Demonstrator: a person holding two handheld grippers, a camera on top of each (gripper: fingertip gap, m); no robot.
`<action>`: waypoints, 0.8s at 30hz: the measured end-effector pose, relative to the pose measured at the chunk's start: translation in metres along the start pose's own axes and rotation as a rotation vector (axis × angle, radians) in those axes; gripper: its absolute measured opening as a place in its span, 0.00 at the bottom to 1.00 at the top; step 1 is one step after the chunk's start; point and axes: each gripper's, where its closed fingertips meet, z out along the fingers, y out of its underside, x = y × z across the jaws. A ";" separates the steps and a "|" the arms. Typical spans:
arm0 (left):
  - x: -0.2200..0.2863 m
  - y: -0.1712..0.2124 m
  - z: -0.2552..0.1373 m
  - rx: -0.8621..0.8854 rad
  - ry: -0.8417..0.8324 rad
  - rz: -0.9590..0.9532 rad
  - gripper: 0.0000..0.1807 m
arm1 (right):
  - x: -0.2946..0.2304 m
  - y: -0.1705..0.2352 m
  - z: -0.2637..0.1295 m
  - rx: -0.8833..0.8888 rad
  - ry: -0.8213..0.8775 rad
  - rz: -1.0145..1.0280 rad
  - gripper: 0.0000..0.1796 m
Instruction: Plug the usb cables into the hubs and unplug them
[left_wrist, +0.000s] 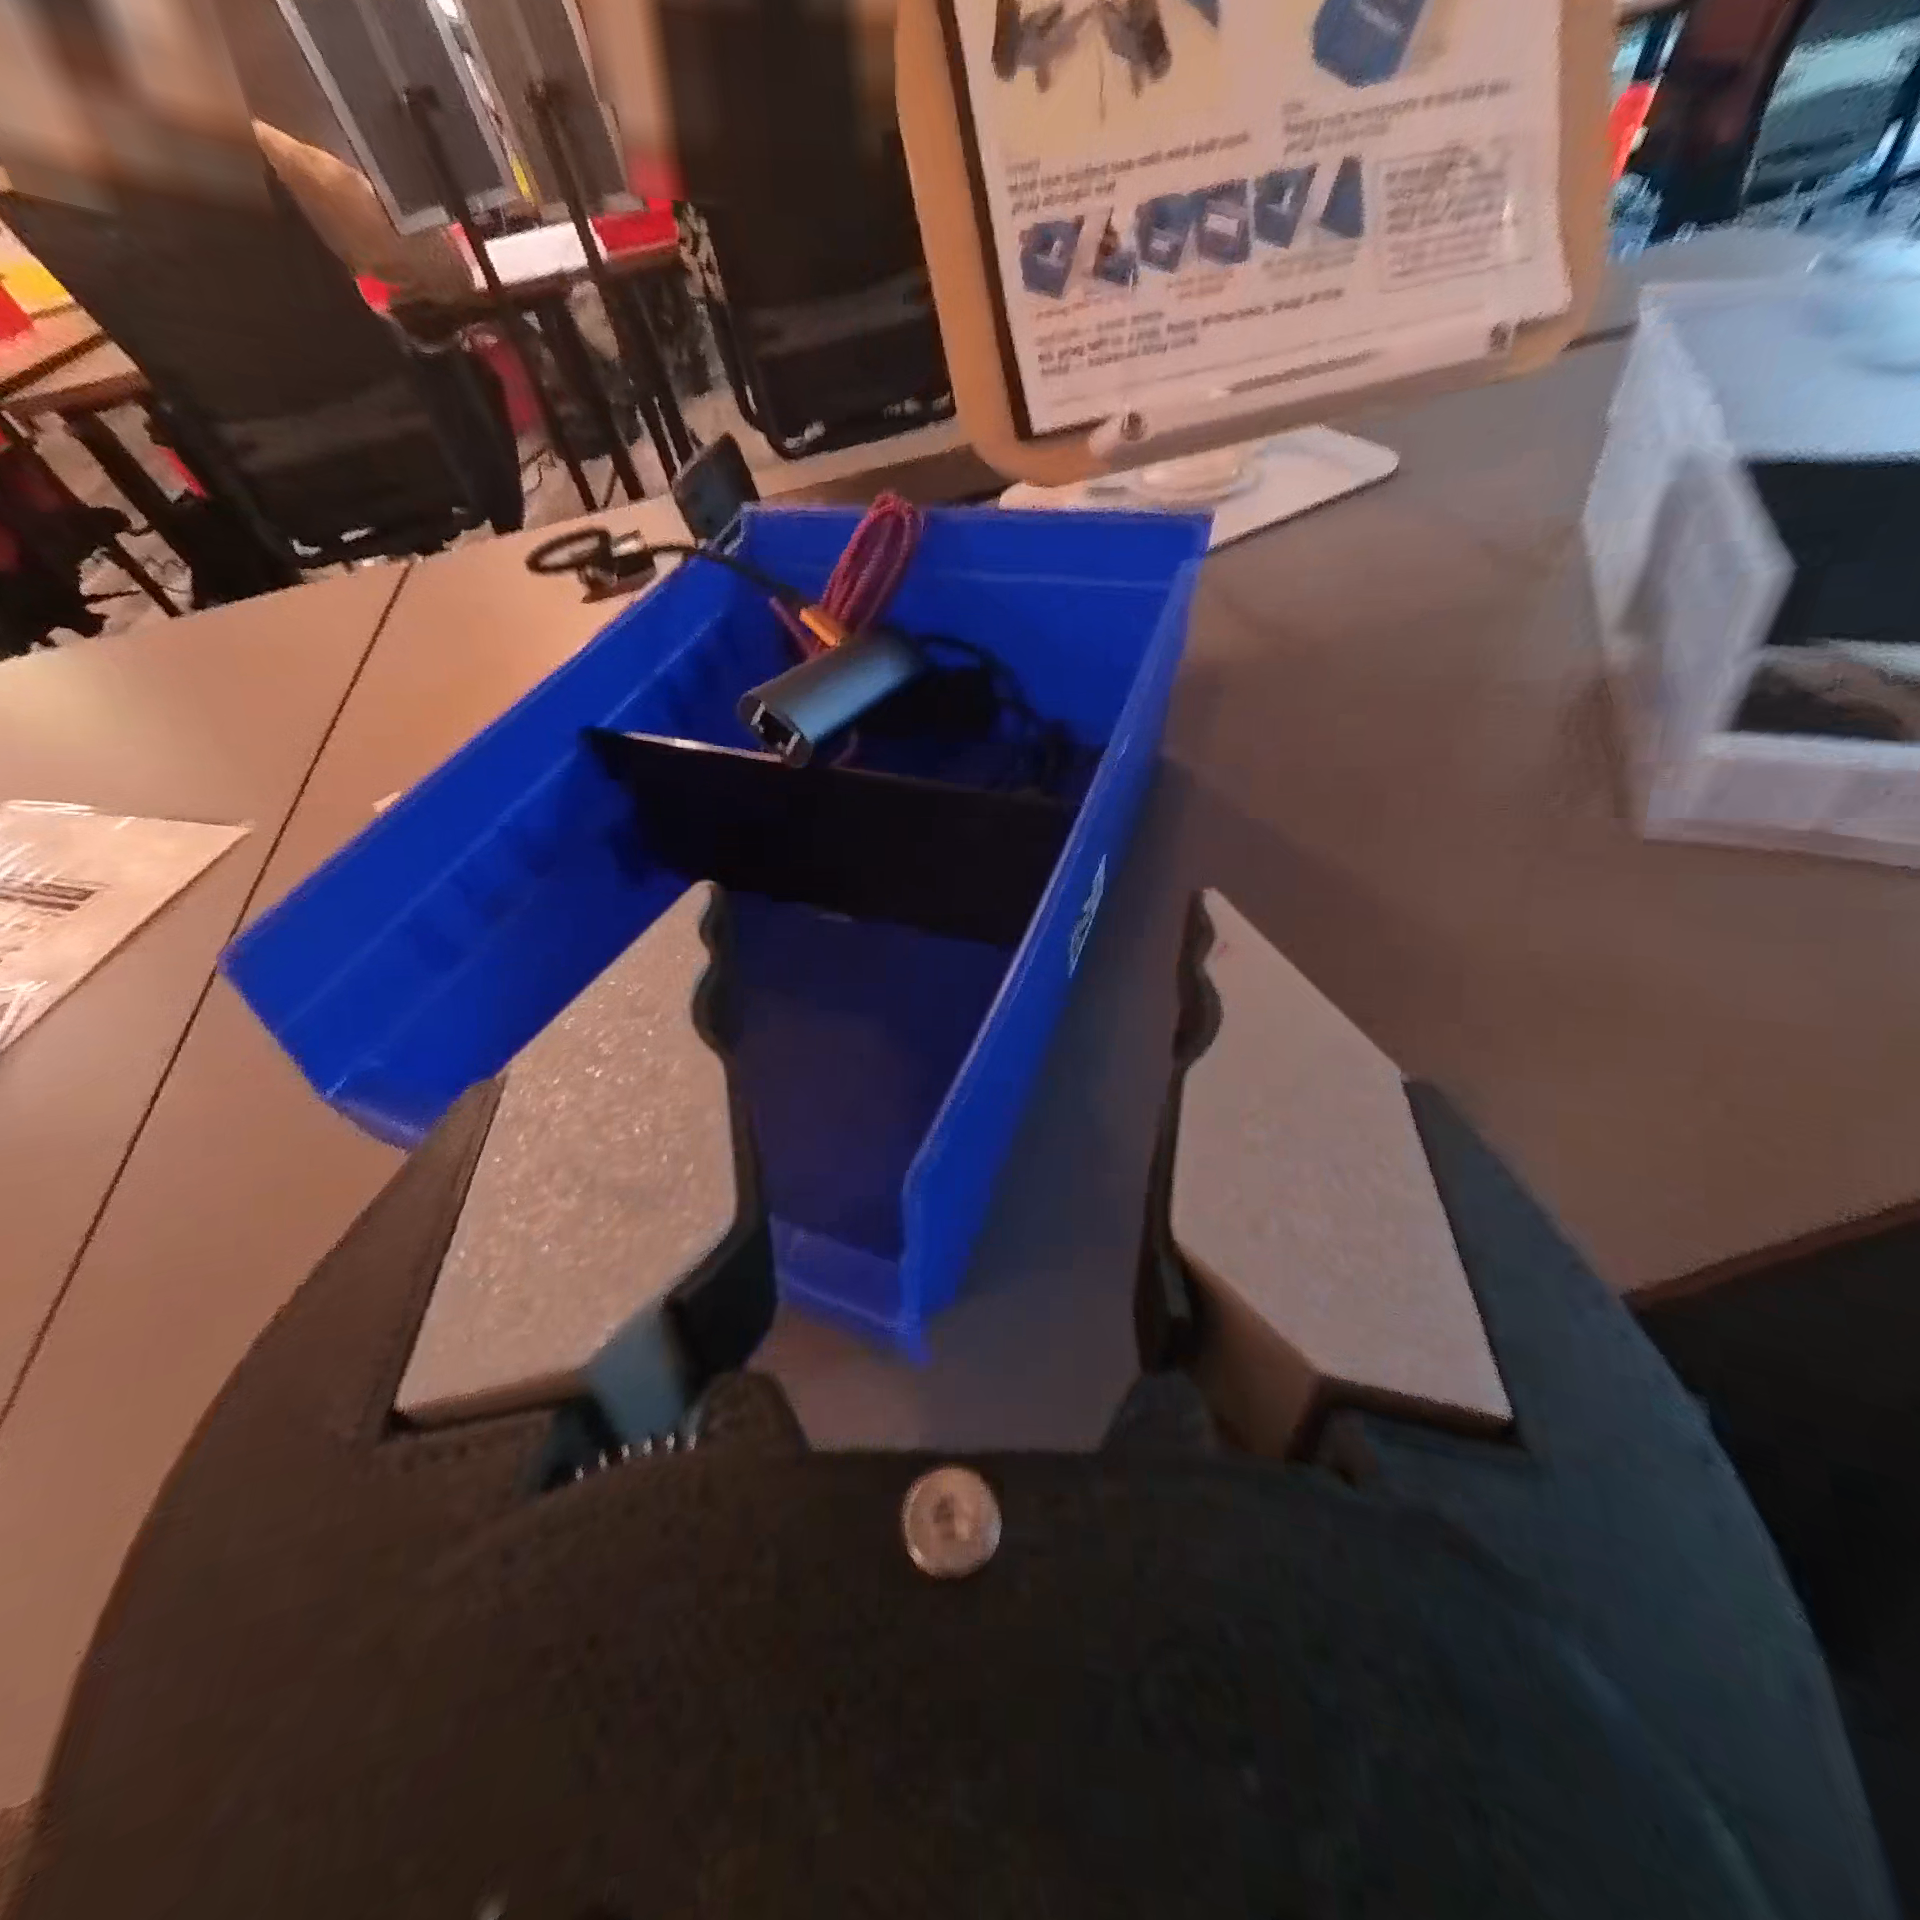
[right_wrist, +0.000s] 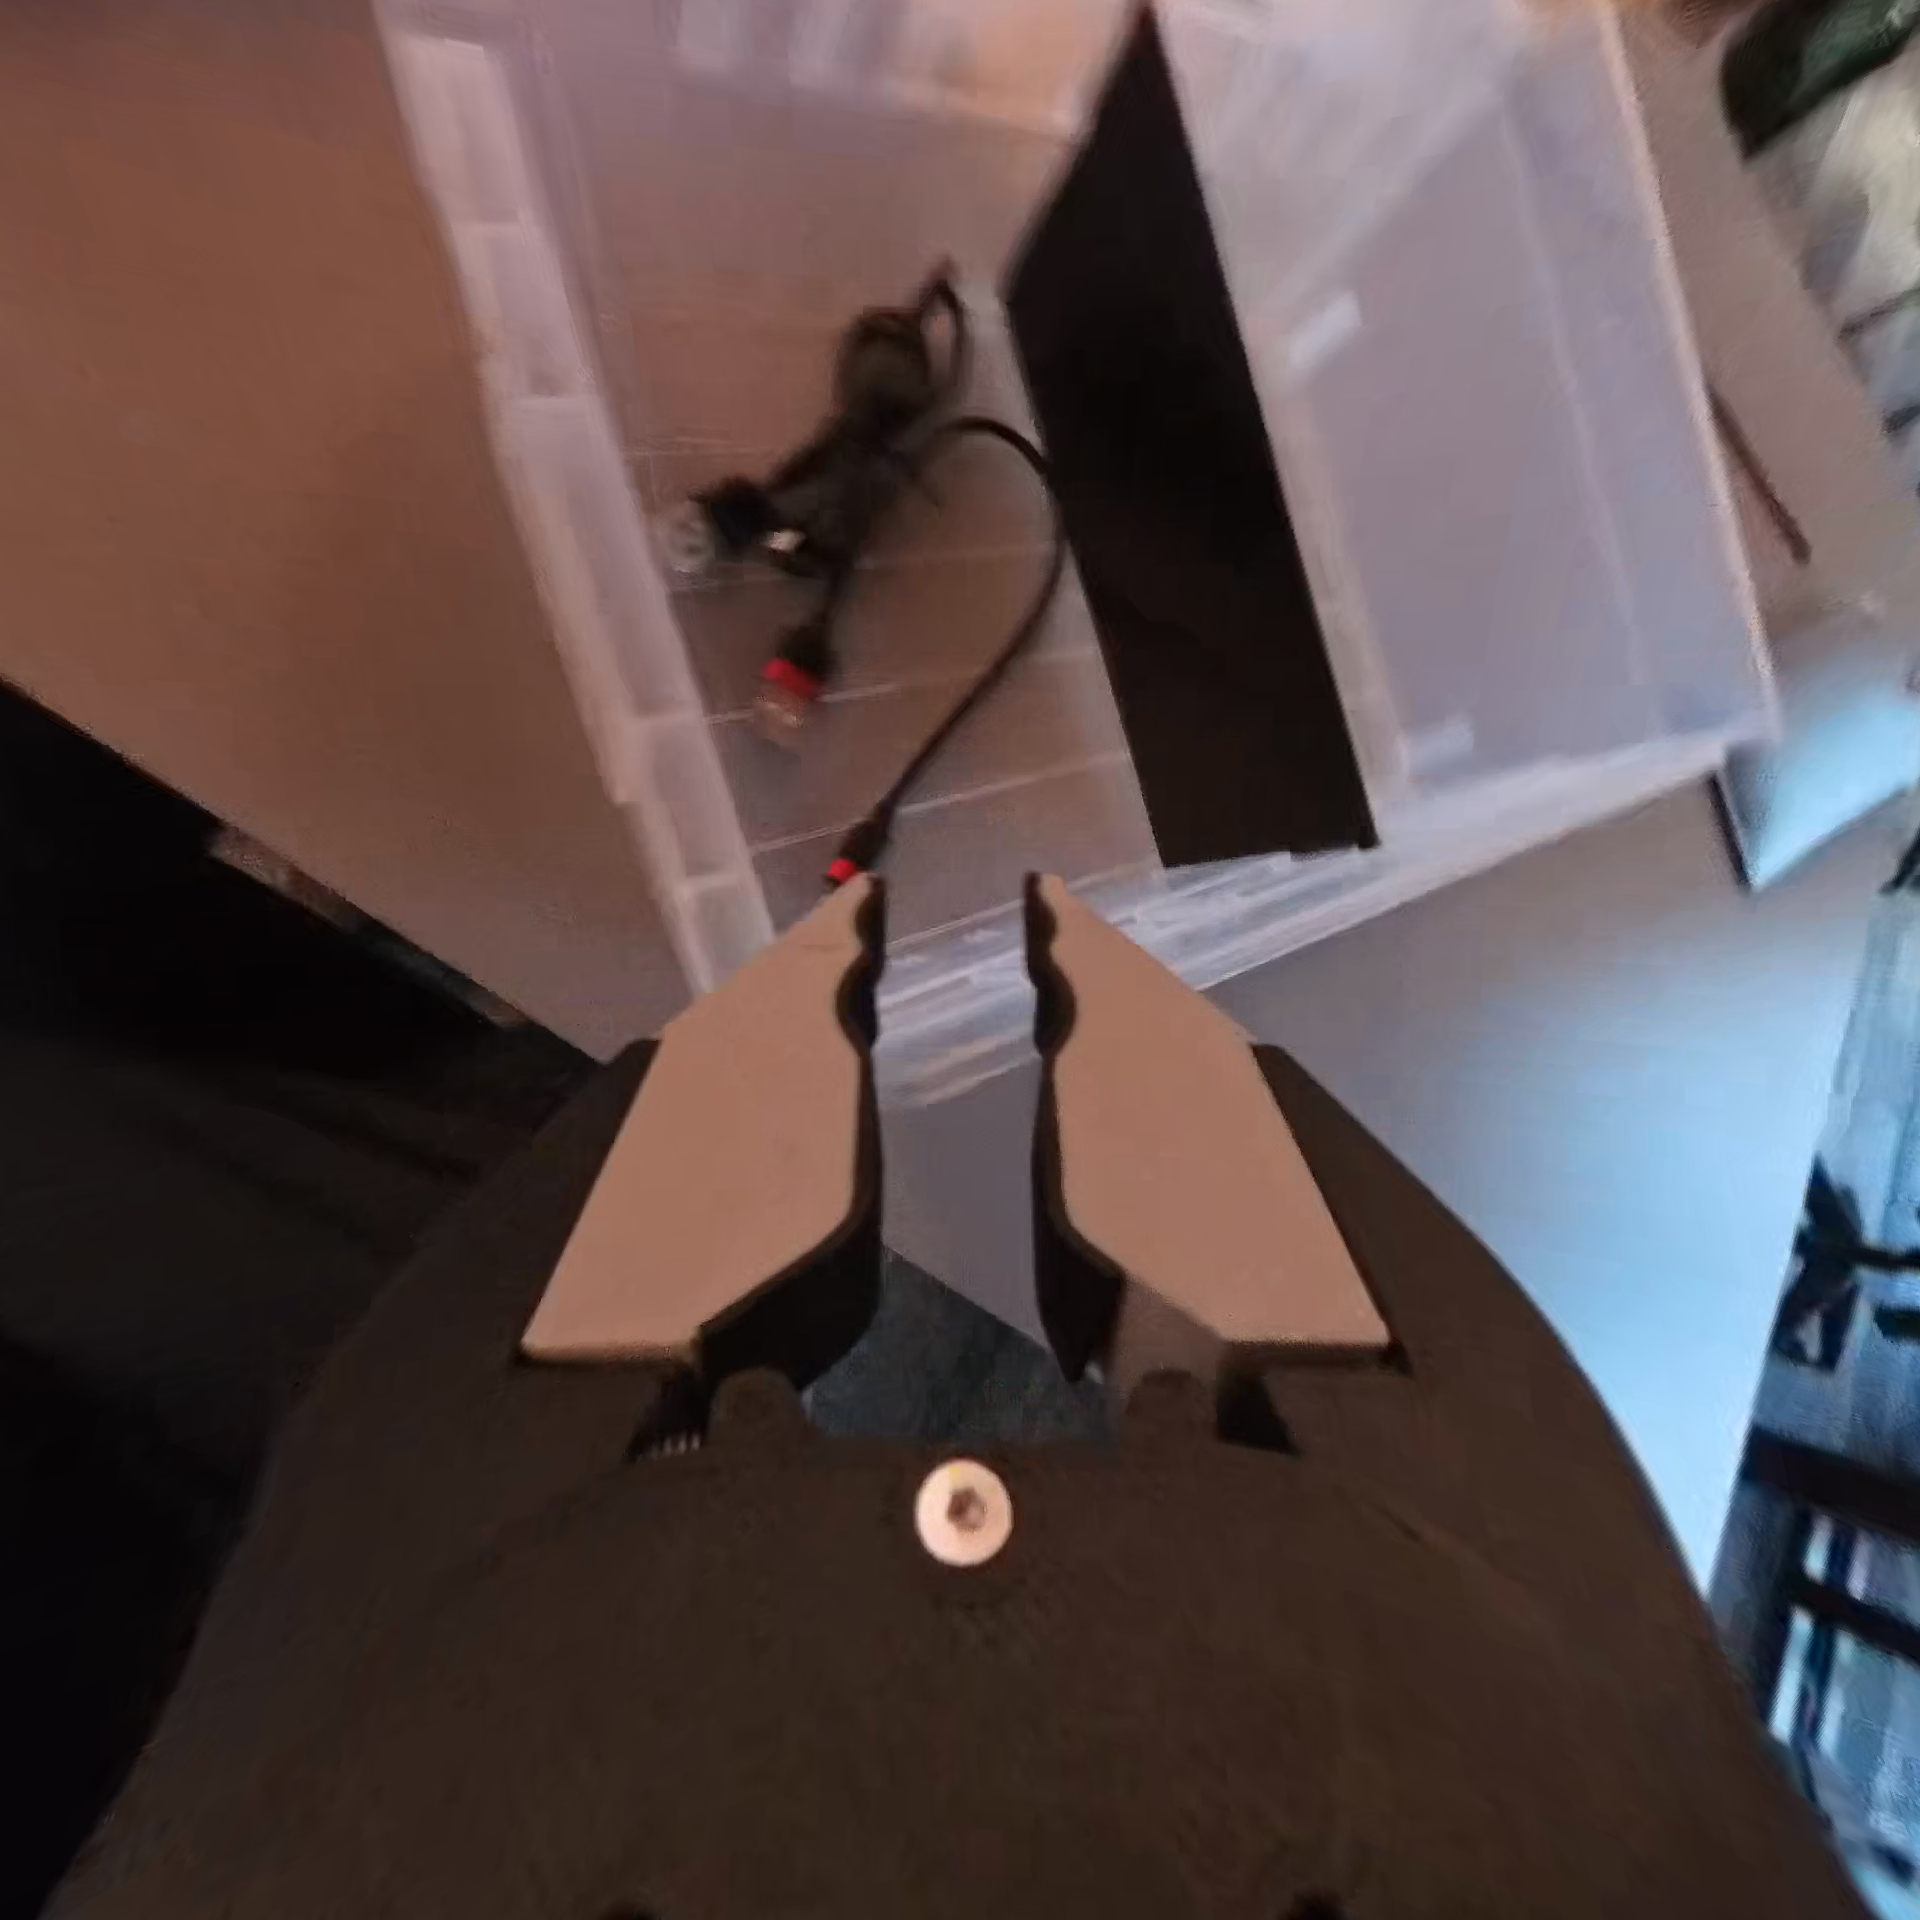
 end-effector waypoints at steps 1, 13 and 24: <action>-0.002 0.006 0.002 -0.030 -0.008 0.022 0.48 | 0.014 0.010 0.000 -0.030 0.019 0.040 0.15; -0.005 0.066 0.027 -0.214 0.079 0.088 0.12 | 0.048 -0.001 -0.050 0.198 -0.038 0.211 0.25; -0.042 0.073 0.023 -0.261 -0.067 -0.075 0.08 | 0.010 -0.028 -0.064 0.282 -0.140 0.174 0.29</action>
